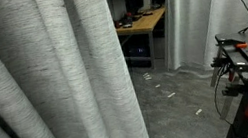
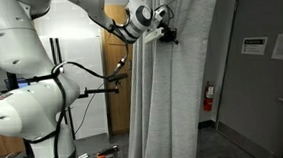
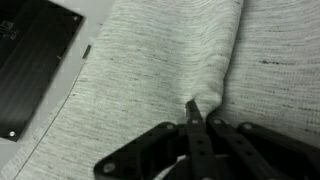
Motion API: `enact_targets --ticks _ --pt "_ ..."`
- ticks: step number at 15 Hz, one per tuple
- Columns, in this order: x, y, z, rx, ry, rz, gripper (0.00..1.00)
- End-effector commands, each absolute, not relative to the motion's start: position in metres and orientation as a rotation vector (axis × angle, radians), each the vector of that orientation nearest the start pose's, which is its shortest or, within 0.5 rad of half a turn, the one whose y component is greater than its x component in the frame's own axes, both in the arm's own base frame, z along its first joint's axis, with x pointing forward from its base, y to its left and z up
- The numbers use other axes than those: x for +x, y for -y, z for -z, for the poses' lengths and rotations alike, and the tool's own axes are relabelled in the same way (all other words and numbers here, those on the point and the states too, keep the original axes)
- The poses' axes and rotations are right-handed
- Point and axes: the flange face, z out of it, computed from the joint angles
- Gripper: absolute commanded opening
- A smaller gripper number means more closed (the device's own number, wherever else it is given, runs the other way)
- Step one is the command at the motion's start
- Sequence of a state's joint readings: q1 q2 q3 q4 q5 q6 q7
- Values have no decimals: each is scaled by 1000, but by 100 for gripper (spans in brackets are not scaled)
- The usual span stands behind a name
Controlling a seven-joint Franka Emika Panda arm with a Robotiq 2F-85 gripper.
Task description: Slide the curtain to the left
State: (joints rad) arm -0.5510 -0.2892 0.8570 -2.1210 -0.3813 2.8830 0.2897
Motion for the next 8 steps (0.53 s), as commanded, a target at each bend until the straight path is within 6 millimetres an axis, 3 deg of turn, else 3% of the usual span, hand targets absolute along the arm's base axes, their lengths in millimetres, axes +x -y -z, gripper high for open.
enact_targets --ticks 1,5,6,8 --pt "498 -216 -560 -2943 619 1330 0" --pt "488 -182 -560 -3013 558 1209 4" --pt "484 -176 -562 -3028 543 1180 28" --pt "477 -169 -545 -3072 528 1020 31"
